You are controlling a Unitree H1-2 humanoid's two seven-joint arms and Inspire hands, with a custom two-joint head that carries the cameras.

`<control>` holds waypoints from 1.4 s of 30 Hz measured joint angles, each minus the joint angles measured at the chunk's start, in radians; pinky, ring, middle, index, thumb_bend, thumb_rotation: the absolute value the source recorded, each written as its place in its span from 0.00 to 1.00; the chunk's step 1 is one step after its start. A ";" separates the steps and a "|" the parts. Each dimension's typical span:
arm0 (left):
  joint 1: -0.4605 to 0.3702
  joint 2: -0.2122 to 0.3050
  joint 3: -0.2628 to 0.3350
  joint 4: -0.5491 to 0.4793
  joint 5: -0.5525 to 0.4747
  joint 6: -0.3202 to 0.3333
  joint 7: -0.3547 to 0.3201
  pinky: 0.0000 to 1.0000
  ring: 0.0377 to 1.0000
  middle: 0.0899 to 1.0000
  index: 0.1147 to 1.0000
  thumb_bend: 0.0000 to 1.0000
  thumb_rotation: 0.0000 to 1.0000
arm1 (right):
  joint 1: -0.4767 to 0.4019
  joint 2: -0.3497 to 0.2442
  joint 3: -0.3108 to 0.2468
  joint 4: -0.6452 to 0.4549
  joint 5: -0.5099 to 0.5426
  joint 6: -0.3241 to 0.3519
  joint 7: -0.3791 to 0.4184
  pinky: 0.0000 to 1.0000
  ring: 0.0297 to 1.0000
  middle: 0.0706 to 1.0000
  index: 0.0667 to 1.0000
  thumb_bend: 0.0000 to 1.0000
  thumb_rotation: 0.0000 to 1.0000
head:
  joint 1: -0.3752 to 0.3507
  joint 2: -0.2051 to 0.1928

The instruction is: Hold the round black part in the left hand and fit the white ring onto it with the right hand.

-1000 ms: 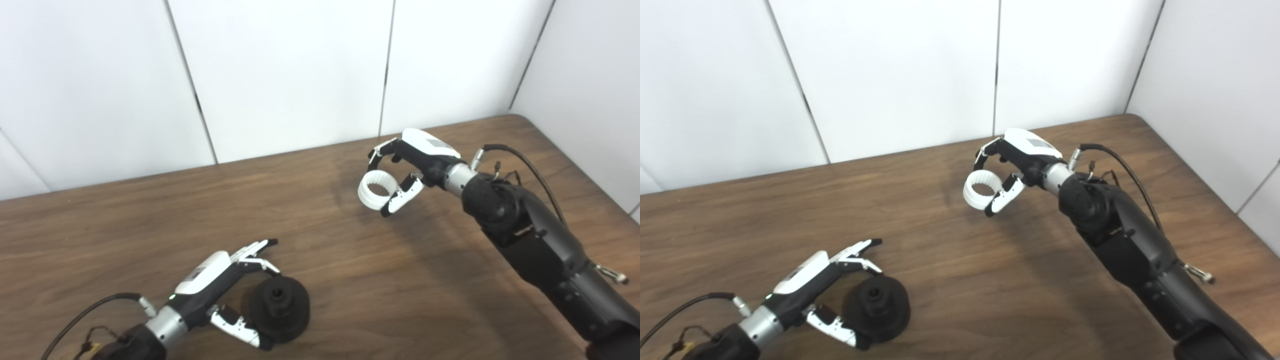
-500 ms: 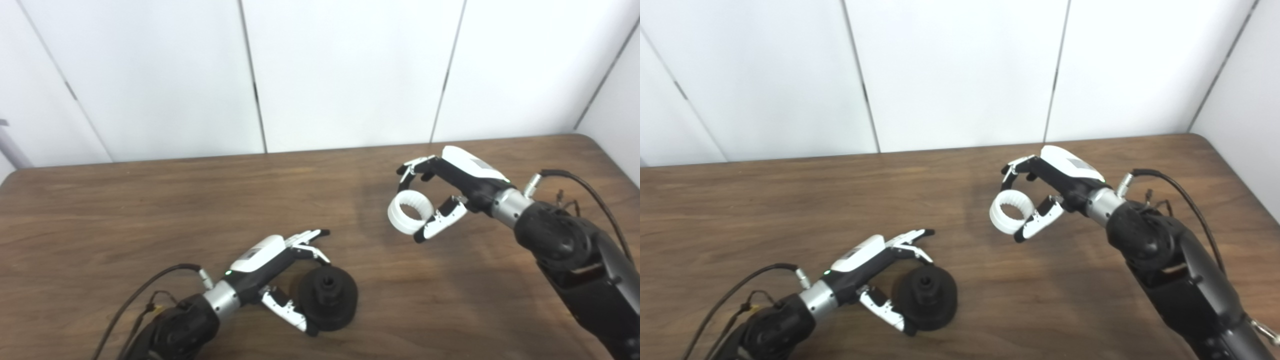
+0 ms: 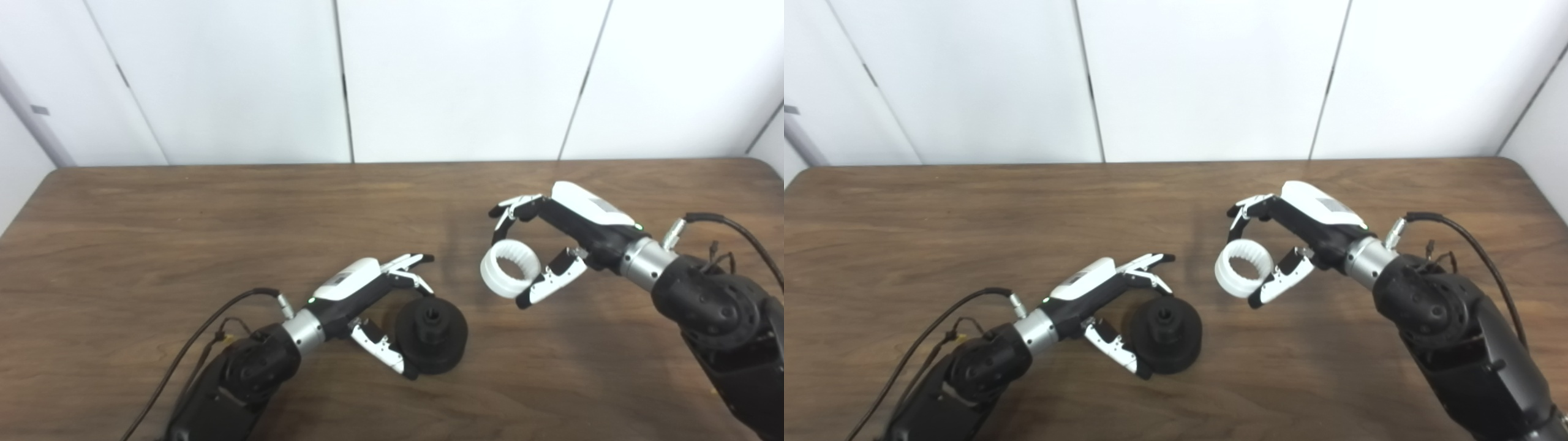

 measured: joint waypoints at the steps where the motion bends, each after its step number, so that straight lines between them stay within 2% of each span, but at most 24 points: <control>1: 0.000 0.000 -0.001 0.000 0.000 0.001 -0.001 0.97 1.00 0.99 0.42 0.52 0.07 | 0.000 0.000 0.007 0.000 -0.004 -0.006 0.003 0.79 0.86 0.81 0.44 0.52 0.15 | 0.002 0.002; 6: 0.001 0.001 -0.009 0.000 -0.001 0.003 -0.004 0.95 1.00 0.99 0.42 0.52 0.07 | 0.001 0.011 0.019 -0.009 -0.006 -0.033 0.009 0.77 0.85 0.80 0.44 0.52 0.15 | -0.002 0.005; 15: -0.006 0.001 -0.008 -0.001 -0.001 0.007 -0.002 0.93 1.00 0.99 0.42 0.52 0.07 | 0.001 0.037 0.048 -0.042 -0.024 -0.031 0.038 0.83 0.86 0.81 0.44 0.52 0.15 | 0.000 0.008; 32: -0.006 0.000 -0.009 0.000 -0.002 0.007 -0.001 0.95 1.00 0.99 0.42 0.52 0.07 | -0.016 0.121 0.087 -0.042 -0.048 -0.031 0.048 0.82 0.87 0.82 0.44 0.52 0.15 | 0.008 0.012; 42: -0.007 0.000 -0.009 0.000 0.000 0.008 0.000 0.93 1.00 0.98 0.42 0.52 0.07 | -0.017 0.152 0.111 -0.018 -0.065 -0.034 0.048 0.81 0.85 0.81 0.44 0.52 0.15 | 0.011 0.018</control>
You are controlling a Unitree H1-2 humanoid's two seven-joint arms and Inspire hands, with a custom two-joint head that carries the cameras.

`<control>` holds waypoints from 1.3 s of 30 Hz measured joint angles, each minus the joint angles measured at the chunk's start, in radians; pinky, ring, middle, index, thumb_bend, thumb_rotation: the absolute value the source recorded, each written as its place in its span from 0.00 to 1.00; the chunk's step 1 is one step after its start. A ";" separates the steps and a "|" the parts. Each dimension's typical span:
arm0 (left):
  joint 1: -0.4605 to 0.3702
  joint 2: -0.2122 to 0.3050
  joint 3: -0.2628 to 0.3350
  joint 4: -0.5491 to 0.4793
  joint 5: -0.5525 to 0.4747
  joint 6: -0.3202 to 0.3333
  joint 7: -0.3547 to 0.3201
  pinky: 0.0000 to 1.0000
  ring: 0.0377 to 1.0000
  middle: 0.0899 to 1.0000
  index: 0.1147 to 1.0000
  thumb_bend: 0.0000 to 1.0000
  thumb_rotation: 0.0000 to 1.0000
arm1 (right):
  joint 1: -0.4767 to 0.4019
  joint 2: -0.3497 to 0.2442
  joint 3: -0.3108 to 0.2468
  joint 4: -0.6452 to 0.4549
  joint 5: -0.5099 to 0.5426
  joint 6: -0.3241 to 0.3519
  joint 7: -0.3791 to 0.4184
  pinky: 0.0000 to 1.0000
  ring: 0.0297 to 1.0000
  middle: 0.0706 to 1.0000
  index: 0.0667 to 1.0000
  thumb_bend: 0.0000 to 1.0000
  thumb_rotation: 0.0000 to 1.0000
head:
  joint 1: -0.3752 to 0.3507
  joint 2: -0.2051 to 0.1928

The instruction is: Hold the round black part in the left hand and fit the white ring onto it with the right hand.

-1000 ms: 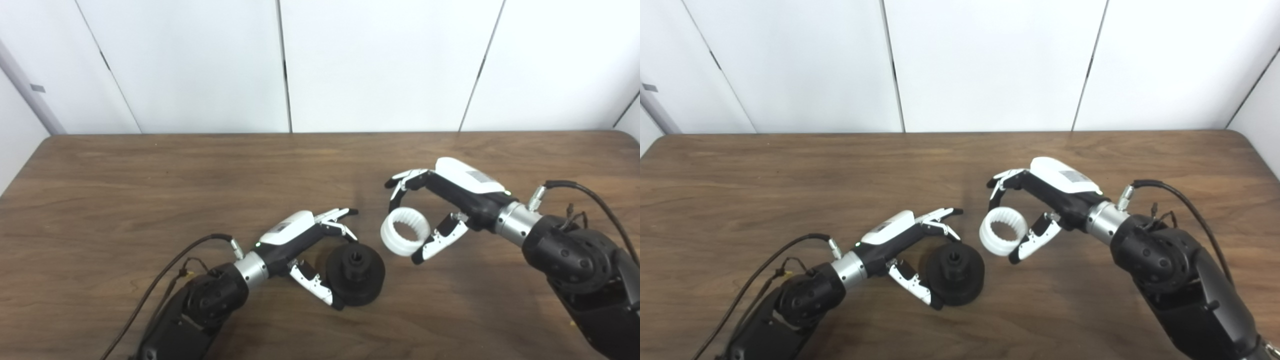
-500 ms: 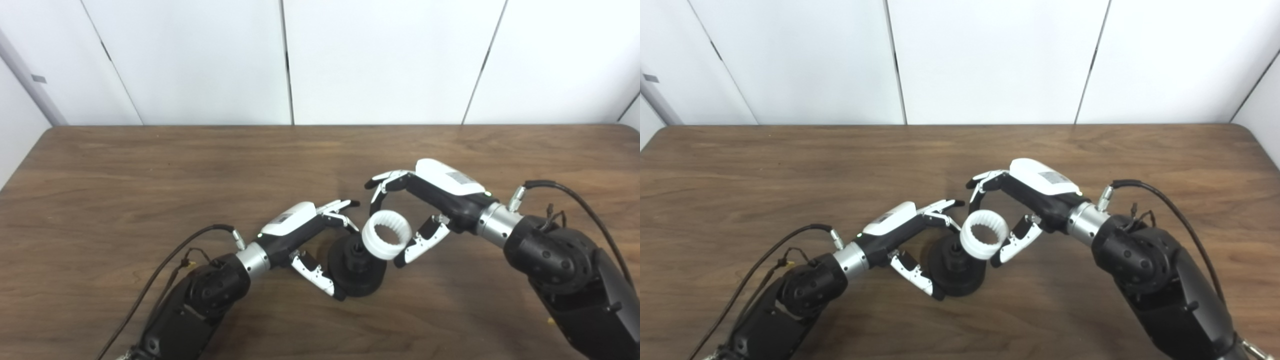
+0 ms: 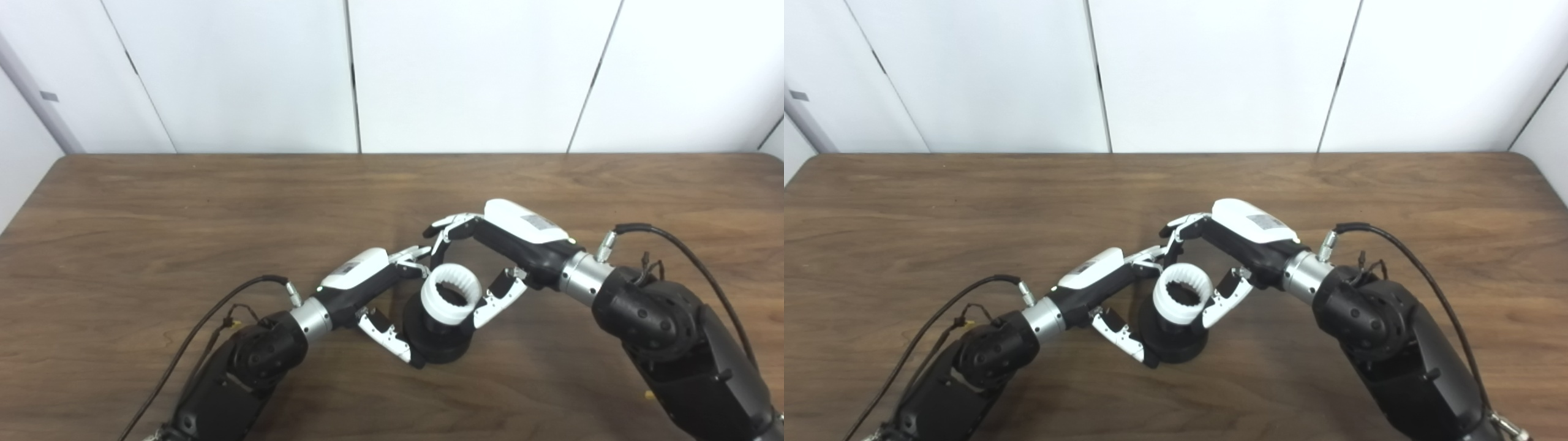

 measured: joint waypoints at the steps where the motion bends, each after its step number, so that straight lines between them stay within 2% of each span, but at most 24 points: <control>1: 0.000 0.000 0.000 0.000 0.000 0.000 0.000 0.93 1.00 0.98 0.42 0.52 0.07 | 0.000 0.004 0.003 0.005 0.000 -0.001 0.000 0.81 0.86 0.81 0.44 0.52 0.15 | 0.000 0.000; 15: 0.001 0.001 0.000 -0.001 -0.003 0.000 0.000 0.96 1.00 0.99 0.42 0.52 0.07 | 0.000 0.020 0.023 0.035 -0.019 -0.029 0.000 0.81 0.84 0.80 0.44 0.52 0.15 | 0.003 0.006; 28: 0.003 0.003 0.000 -0.004 -0.001 0.001 -0.003 0.95 1.00 0.99 0.42 0.52 0.07 | 0.001 0.020 0.034 0.075 -0.029 -0.075 -0.008 0.81 0.84 0.80 0.44 0.52 0.14 | 0.011 0.012; 31: 0.002 0.003 0.001 -0.005 -0.001 0.003 -0.003 0.92 1.00 0.99 0.42 0.52 0.07 | 0.011 0.019 0.038 0.099 -0.032 -0.077 -0.008 0.81 0.84 0.80 0.44 0.52 0.14 | 0.009 0.014; 39: 0.002 0.004 0.000 -0.007 -0.002 0.007 -0.004 0.95 1.00 0.99 0.42 0.52 0.07 | 0.009 0.018 0.042 0.101 -0.049 -0.072 -0.009 0.79 0.84 0.84 0.46 0.52 0.16 | 0.006 0.017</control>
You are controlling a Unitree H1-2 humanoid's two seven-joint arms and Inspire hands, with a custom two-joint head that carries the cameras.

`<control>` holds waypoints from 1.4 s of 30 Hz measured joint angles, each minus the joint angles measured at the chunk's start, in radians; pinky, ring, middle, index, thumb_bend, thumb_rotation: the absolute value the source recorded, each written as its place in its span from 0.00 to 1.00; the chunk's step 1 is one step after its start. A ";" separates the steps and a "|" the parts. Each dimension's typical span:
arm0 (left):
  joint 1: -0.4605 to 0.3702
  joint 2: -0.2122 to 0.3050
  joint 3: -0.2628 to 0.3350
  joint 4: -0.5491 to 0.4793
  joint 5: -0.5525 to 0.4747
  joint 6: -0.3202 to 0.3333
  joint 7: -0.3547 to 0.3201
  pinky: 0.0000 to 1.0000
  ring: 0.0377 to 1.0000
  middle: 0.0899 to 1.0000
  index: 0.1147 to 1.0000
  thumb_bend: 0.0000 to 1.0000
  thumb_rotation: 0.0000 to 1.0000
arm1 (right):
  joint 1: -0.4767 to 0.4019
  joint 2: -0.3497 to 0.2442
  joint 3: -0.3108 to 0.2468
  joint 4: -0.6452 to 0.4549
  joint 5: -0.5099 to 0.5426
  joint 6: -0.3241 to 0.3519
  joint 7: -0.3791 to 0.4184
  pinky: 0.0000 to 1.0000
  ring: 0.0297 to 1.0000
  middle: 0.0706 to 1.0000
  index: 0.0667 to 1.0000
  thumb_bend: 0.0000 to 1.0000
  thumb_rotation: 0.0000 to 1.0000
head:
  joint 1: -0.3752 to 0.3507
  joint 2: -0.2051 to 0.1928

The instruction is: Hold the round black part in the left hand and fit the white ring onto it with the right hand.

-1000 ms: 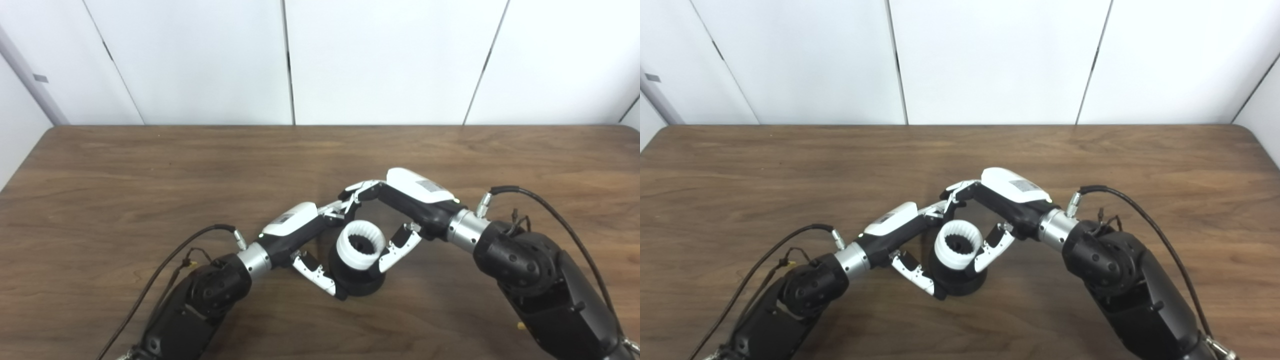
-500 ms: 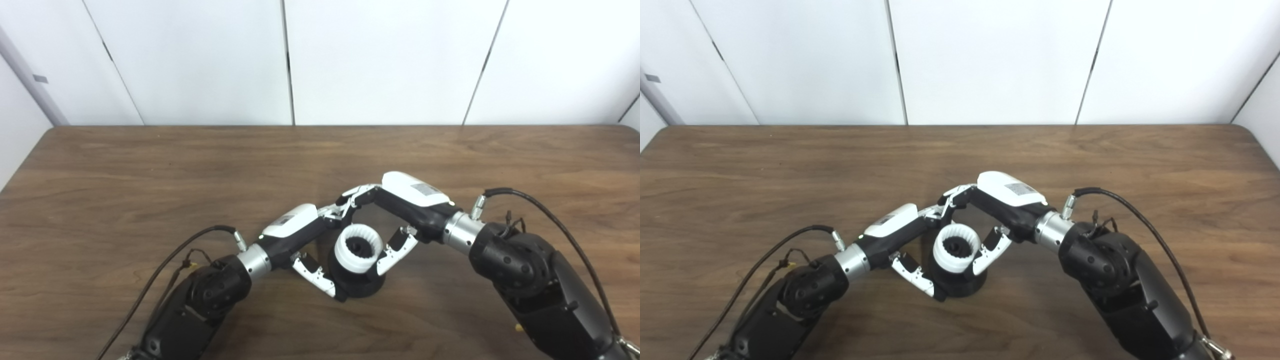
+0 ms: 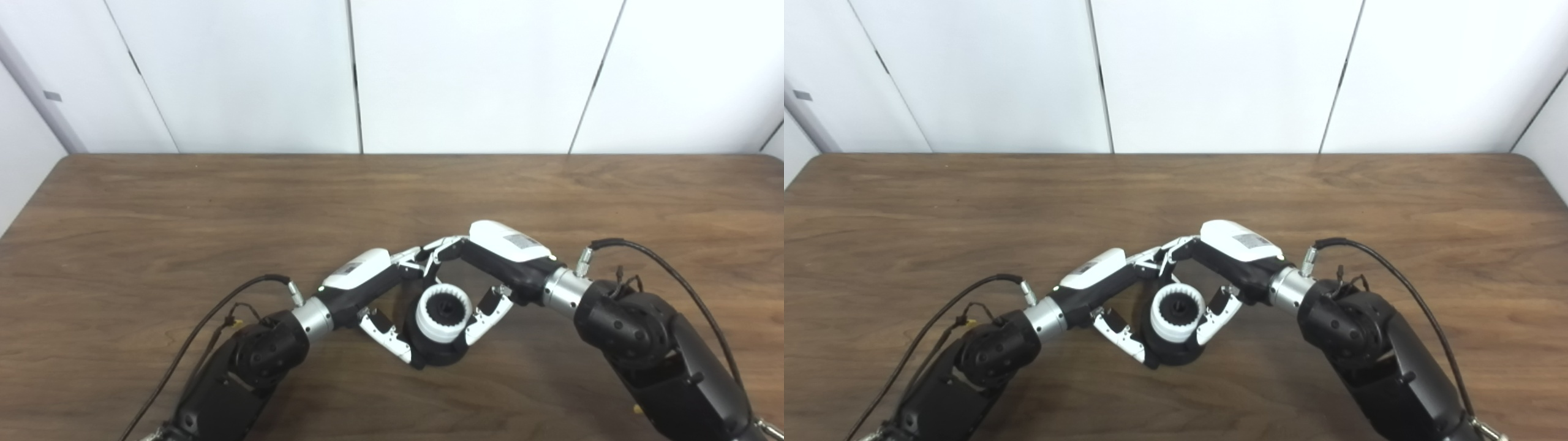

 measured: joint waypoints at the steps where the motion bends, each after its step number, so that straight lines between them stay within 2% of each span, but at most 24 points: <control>1: 0.000 0.000 0.000 0.000 0.000 0.000 0.000 0.95 1.00 0.99 0.42 0.52 0.07 | -0.002 -0.001 0.000 0.000 -0.001 0.002 0.004 0.79 0.83 0.84 0.46 0.52 0.16 | 0.000 0.000; 4: 0.000 -0.001 0.000 0.000 -0.001 0.001 0.000 0.95 1.00 0.99 0.42 0.52 0.07 | -0.004 -0.003 0.000 0.000 -0.001 0.004 0.009 0.78 0.84 0.86 0.46 0.52 0.16 | -0.003 0.000; 5: 0.000 -0.001 -0.001 0.000 -0.001 0.001 0.000 0.96 1.00 0.99 0.42 0.52 0.07 | -0.004 -0.003 0.000 0.000 -0.001 0.005 0.010 0.78 0.83 0.86 0.55 0.68 0.22 | -0.003 0.000; 6: 0.000 -0.001 -0.001 0.000 -0.001 0.001 0.000 0.96 1.00 1.00 0.42 0.52 0.07 | -0.005 -0.003 0.000 0.000 -0.001 0.005 0.011 0.77 0.83 0.86 0.62 0.79 0.26 | -0.003 -0.002; 7: 0.000 0.000 -0.001 0.000 -0.001 0.001 -0.003 0.97 1.00 1.00 0.42 0.52 0.07 | -0.005 -0.005 0.000 0.000 -0.004 0.006 0.016 0.78 0.84 0.86 0.65 0.82 0.28 | -0.003 -0.002; 15: -0.002 -0.001 -0.001 0.000 -0.003 0.003 -0.012 0.97 1.00 1.00 0.42 0.52 0.07 | -0.011 -0.015 0.003 -0.004 -0.030 0.052 0.072 0.81 0.87 0.90 0.84 0.91 0.29 | -0.003 0.000; 16: -0.001 -0.001 -0.002 0.000 -0.004 0.003 -0.012 0.97 1.00 1.00 0.42 0.52 0.07 | -0.014 -0.015 0.003 -0.007 -0.033 0.062 0.083 0.81 0.88 0.91 0.90 0.92 0.29 | -0.003 0.000; 19: -0.001 -0.001 -0.002 0.000 -0.004 0.003 -0.014 0.96 1.00 1.00 0.42 0.52 0.07 | -0.022 -0.016 0.003 -0.014 -0.035 0.087 0.111 0.80 0.89 0.92 0.97 0.94 0.29 | -0.003 0.000; 33: -0.002 -0.002 -0.001 0.000 -0.008 0.007 -0.014 0.95 1.00 1.00 0.42 0.52 0.07 | -0.027 -0.028 -0.008 -0.024 -0.031 0.096 0.145 0.80 0.90 0.96 1.00 0.99 0.29 | -0.009 0.006; 38: -0.003 -0.002 -0.001 0.000 -0.010 0.007 -0.014 0.93 1.00 1.00 0.42 0.52 0.07 | -0.031 -0.044 -0.011 -0.041 -0.028 0.114 0.173 0.80 0.91 0.97 1.00 0.95 0.18 | -0.011 0.008; 42: -0.003 -0.002 -0.001 0.000 -0.011 0.008 -0.014 0.96 1.00 1.00 0.42 0.52 0.07 | -0.047 -0.072 -0.017 -0.043 -0.025 0.128 0.207 0.77 0.90 0.97 1.00 0.92 0.10 | -0.011 0.009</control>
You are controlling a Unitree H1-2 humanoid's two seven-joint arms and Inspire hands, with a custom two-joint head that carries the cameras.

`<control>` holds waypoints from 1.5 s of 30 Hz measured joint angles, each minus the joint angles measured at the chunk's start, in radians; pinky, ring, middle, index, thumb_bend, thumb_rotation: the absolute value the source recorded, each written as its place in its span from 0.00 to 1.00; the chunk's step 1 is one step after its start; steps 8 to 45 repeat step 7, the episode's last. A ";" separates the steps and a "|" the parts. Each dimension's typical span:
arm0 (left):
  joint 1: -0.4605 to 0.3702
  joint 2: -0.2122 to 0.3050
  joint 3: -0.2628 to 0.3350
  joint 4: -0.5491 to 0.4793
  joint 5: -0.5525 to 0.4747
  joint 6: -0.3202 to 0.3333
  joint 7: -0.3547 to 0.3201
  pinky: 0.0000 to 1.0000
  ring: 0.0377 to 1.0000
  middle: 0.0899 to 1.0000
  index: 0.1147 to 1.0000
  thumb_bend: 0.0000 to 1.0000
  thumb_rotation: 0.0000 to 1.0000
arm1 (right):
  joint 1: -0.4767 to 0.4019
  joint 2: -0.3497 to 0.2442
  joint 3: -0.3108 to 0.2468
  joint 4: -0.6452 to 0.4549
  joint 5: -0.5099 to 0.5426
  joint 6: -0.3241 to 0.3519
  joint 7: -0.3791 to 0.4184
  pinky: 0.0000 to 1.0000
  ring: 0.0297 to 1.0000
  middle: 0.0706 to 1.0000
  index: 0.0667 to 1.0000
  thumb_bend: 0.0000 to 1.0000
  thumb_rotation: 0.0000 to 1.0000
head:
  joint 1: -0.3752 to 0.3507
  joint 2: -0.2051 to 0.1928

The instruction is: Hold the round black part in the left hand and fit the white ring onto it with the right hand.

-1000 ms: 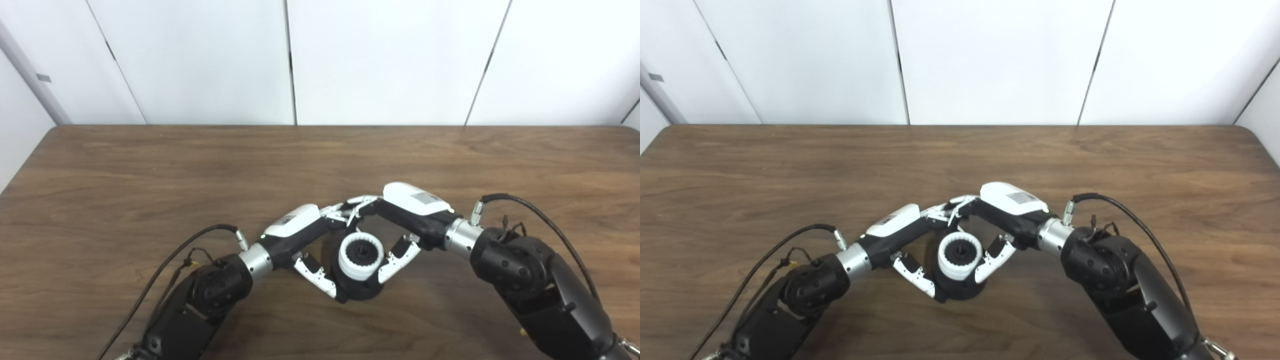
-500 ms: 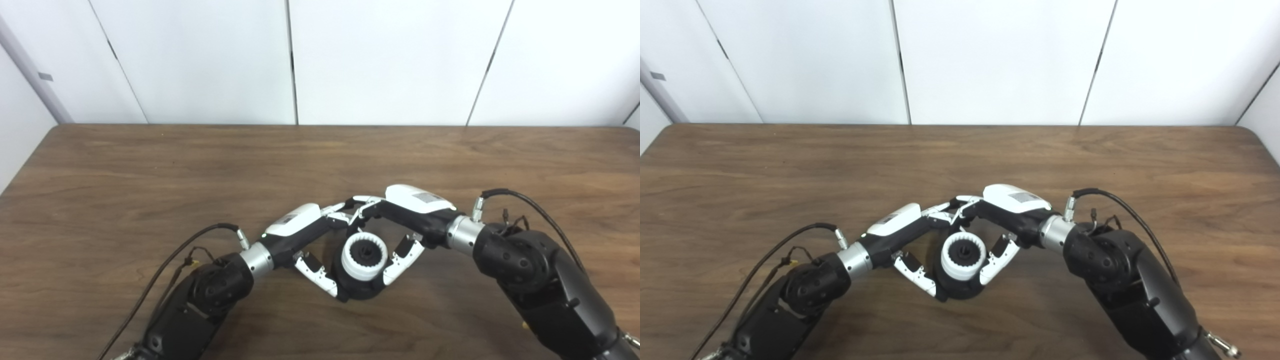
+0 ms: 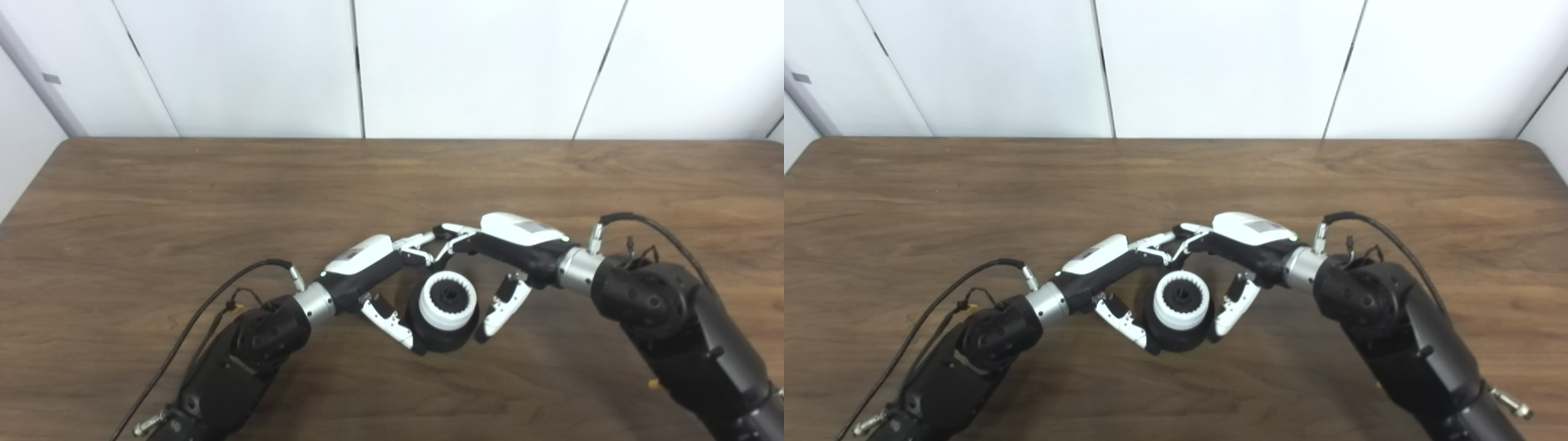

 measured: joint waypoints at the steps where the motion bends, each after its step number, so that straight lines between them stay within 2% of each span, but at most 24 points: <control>1: 0.000 0.000 0.000 0.000 -0.002 0.000 0.000 0.96 1.00 1.00 0.42 0.52 0.07 | -0.002 -0.010 -0.003 0.000 -0.002 0.010 0.004 0.77 0.90 0.97 1.00 0.91 0.09 | 0.000 0.000; 7: 0.001 0.002 0.002 -0.002 -0.003 0.000 0.000 0.95 1.00 1.00 0.42 0.52 0.07 | -0.002 -0.045 -0.046 0.000 -0.001 0.031 0.002 0.76 0.89 0.97 1.00 0.88 0.06 | -0.002 0.003; 45: 0.001 0.002 0.002 -0.002 -0.003 0.000 0.000 0.95 1.00 1.00 0.42 0.52 0.07 | -0.002 -0.045 -0.046 0.000 -0.001 0.031 0.002 0.76 0.89 0.97 1.00 0.88 0.06 | -0.002 0.003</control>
